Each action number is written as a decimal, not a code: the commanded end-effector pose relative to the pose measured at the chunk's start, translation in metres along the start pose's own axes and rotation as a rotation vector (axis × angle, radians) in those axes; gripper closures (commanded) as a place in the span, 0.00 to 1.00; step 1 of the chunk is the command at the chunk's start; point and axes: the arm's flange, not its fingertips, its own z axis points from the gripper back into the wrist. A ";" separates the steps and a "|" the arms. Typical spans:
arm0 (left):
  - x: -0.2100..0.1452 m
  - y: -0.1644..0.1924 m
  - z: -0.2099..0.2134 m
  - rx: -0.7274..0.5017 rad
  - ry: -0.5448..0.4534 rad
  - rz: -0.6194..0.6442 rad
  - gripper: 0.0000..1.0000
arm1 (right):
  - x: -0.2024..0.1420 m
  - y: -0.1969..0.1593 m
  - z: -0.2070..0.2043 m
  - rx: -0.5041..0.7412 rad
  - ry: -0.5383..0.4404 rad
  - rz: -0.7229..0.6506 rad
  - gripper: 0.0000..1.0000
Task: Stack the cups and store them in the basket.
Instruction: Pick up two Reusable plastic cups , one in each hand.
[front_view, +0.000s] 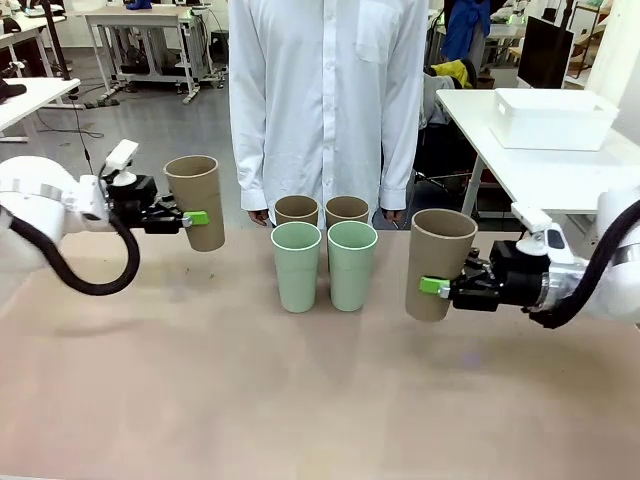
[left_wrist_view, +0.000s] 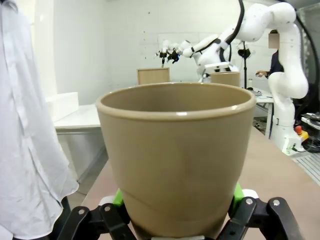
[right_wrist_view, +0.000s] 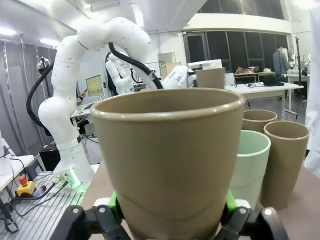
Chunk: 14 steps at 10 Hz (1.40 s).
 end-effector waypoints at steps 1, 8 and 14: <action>0.011 -0.050 0.005 -0.008 0.011 -0.054 0.15 | 0.021 0.039 0.024 0.003 0.024 -0.026 0.15; 0.020 -0.107 0.058 0.027 -0.009 -0.103 0.15 | 0.022 0.072 0.077 0.045 -0.035 -0.002 0.15; 0.022 -0.104 0.062 0.023 -0.017 -0.088 0.15 | 0.031 0.009 0.084 0.050 -0.021 -0.011 0.15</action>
